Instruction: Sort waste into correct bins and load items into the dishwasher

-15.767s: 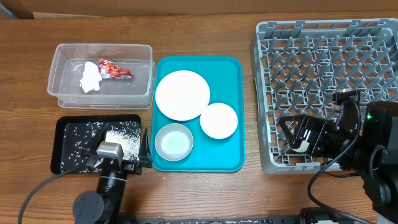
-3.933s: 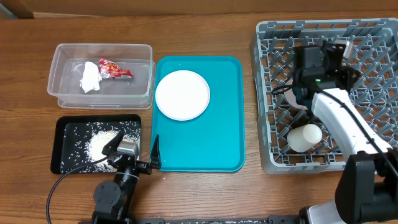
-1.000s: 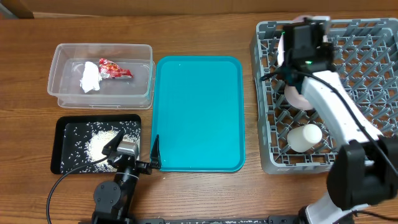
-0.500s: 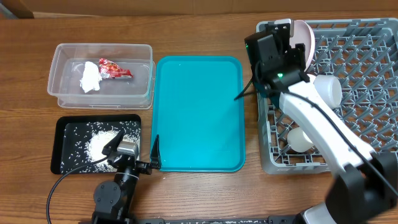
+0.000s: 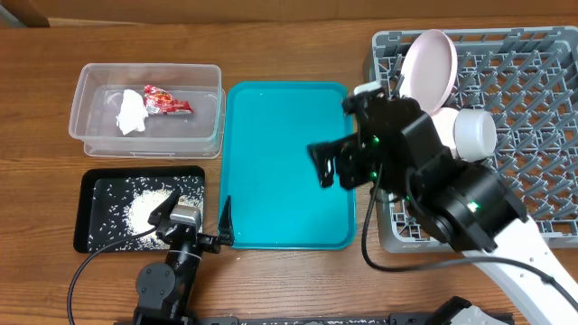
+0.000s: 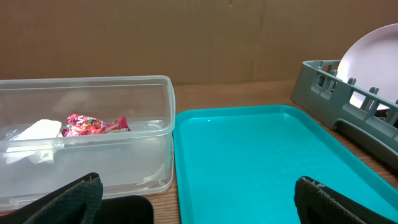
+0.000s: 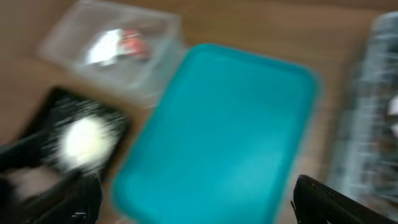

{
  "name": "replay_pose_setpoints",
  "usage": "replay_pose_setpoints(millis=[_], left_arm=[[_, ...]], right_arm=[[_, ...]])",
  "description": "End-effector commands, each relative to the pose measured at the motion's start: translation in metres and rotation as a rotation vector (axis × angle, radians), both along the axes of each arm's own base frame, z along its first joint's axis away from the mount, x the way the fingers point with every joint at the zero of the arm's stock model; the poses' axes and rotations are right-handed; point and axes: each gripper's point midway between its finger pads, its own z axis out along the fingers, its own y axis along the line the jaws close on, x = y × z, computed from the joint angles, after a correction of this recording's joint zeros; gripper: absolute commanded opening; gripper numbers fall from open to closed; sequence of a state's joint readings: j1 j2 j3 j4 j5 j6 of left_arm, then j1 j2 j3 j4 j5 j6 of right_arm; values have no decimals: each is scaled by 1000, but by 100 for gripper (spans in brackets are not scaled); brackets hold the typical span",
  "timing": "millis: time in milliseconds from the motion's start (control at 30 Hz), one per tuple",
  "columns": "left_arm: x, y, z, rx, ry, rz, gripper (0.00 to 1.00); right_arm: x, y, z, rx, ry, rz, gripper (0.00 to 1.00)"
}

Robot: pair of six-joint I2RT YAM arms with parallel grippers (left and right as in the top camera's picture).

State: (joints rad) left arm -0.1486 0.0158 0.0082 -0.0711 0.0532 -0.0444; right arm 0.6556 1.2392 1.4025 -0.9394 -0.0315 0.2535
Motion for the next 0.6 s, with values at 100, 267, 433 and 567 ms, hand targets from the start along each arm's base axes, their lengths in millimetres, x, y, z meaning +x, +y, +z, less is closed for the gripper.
replay_pose_setpoints(millis=[100,267,433,567], left_arm=[[0,0,-1,14,-3,-7,100],[0,0,-1,14,-3,-7,100],[0,0,-1,14,-3,-7,100],[0,0,-1,14,-3,-7,100]], right_arm=[[-16,3,0,52,77,60,100],[2,-41,28,58,-49,-84,100],[-16,-94,90,23,-348,-113,100],[-45,-146,117,-54,-514,-232,100]])
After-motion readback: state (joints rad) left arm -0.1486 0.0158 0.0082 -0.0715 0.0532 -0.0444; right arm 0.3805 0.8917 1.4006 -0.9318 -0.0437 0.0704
